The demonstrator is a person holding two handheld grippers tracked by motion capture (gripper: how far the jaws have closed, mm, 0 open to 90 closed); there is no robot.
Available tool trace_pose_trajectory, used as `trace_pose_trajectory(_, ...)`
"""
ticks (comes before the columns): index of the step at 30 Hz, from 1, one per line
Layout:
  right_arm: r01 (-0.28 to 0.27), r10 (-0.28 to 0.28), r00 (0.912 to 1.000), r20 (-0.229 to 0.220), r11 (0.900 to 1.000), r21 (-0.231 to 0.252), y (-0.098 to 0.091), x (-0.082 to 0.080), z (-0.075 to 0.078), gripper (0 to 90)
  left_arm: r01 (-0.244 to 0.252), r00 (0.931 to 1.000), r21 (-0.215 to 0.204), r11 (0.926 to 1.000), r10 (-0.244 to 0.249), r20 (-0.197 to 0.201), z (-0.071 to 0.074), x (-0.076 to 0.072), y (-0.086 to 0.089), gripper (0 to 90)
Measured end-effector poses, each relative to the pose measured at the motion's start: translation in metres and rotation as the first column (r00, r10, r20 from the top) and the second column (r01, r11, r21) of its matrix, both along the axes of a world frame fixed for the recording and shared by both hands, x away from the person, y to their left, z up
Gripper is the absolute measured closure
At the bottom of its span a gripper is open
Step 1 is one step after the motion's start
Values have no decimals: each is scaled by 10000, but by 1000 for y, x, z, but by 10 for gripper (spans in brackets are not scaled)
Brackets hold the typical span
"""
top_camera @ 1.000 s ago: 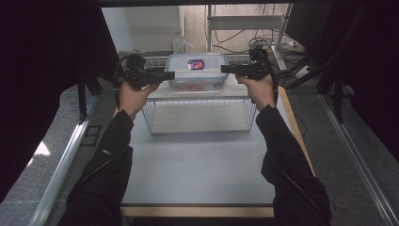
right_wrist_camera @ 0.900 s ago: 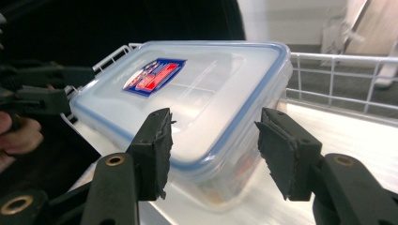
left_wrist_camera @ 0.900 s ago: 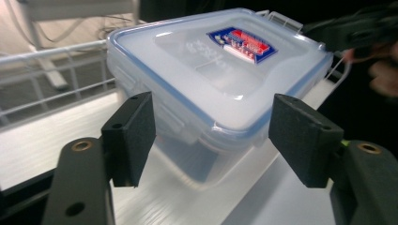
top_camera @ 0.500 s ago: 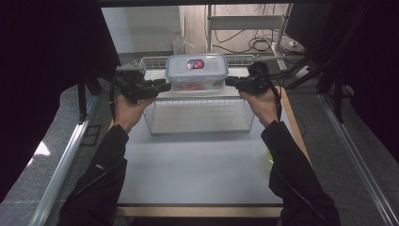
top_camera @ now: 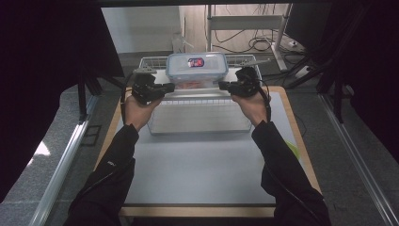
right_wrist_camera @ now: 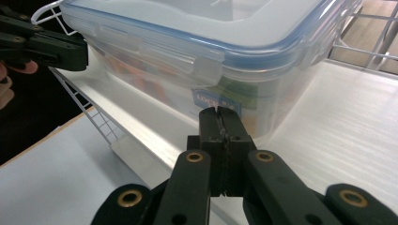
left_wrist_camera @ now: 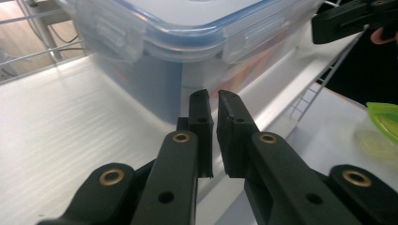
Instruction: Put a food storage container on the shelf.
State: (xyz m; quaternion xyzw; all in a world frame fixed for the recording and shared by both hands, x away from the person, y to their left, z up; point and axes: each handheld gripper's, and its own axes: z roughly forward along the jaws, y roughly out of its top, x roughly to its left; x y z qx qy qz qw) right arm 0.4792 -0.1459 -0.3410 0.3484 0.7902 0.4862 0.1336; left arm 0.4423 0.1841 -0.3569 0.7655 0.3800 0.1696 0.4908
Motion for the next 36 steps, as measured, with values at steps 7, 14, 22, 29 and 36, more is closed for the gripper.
trace_pose_trajectory(7, -148, 148, 9999, 89, 9999, -73, 2, 1, 1, 893, 27, 10000, 45, 10000, -27, -60, 0, 3, 0, 857)
trace_pose_trajectory(14, -115, 116, 9999, 94, 9999, -55, 2, -1, 0, 867, 266, 9994, 218, 9994, -271, 216, 3, -4, -7, 770)
trace_pose_trajectory(22, -485, 485, 9988, 67, 9988, -60, 3, -13, 0, 759, 677, 9942, 333, 9971, -702, 812, 6, -25, -14, 531)
trace_pose_trajectory(29, -772, 811, 9956, 474, 9938, -796, 9, -30, -2, 592, 957, 9915, 313, 9949, -981, 850, -2, -40, -12, 337)
trace_pose_trajectory(36, -817, 888, 9935, 718, 9920, -967, 7, -44, -13, 340, 859, 9924, 1044, 9908, -943, 784, -18, -62, -15, 165)
